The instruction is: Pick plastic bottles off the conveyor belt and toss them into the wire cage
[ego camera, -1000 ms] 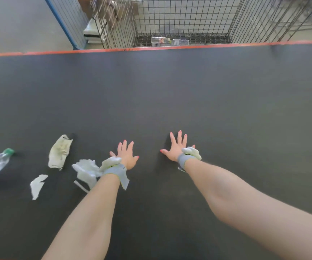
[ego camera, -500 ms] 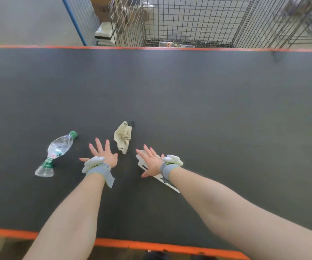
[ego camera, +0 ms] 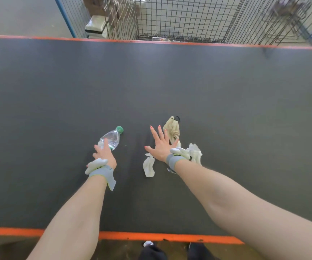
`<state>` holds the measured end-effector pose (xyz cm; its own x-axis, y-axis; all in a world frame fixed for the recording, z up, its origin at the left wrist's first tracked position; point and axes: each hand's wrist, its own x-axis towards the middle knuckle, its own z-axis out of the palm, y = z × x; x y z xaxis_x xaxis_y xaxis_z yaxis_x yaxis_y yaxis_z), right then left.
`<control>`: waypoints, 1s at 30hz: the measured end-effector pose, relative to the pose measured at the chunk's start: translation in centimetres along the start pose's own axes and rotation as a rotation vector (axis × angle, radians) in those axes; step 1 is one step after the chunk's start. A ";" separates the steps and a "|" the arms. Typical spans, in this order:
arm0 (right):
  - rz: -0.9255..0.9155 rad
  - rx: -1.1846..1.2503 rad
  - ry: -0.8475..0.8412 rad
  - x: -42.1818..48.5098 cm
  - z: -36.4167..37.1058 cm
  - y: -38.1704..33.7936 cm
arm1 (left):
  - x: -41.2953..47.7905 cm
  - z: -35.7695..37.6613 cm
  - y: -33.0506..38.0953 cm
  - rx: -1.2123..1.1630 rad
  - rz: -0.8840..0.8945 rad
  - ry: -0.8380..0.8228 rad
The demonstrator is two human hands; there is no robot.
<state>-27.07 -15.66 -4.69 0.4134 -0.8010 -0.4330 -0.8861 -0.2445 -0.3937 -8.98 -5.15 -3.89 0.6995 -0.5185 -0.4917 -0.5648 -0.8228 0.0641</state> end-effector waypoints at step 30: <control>0.068 0.444 0.437 29.8 -29.4 -2.7 | 18.6 -24.9 39.0 -1.614 0.334 -0.530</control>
<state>-18.48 -54.90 7.30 0.1519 -0.9793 -0.1338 -0.6971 -0.0102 -0.7169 -7.10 -52.68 11.05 0.2576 -0.8469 -0.4652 0.5602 -0.2613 0.7860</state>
